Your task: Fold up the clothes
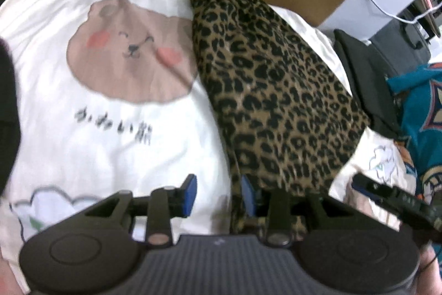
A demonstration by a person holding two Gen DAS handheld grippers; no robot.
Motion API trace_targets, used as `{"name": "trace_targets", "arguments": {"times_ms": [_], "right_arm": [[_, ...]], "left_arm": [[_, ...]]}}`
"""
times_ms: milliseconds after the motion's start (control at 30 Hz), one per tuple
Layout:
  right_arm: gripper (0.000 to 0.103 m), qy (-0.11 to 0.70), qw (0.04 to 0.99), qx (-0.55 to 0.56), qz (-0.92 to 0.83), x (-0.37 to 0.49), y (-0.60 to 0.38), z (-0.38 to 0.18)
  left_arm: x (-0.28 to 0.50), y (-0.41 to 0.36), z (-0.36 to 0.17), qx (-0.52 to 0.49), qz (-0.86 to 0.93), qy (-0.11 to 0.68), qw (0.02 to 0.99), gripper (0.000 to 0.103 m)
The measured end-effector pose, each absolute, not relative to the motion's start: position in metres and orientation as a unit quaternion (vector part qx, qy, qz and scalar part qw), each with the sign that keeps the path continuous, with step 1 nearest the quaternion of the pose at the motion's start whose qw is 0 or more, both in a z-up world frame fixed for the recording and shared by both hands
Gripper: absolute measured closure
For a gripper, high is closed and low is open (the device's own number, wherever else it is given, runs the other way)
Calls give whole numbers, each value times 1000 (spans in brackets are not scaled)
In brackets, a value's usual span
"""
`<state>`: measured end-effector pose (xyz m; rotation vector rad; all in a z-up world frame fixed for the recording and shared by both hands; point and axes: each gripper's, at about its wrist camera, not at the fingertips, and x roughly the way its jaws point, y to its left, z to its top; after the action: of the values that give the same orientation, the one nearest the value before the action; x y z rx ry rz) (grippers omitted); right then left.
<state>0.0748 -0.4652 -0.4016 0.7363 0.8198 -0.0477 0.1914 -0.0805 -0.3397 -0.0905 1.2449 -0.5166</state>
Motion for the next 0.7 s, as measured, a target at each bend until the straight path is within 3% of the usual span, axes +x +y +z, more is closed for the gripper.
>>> {"name": "trace_targets", "arguments": {"times_ms": [333, 700], "right_arm": [[58, 410, 834, 370, -8, 70, -451, -410], [58, 431, 811, 396, 19, 63, -436, -422]], "left_arm": [[153, -89, -379, 20, -280, 597, 752, 66], [156, -81, -383, -69, -313, 573, 754, 66]]}}
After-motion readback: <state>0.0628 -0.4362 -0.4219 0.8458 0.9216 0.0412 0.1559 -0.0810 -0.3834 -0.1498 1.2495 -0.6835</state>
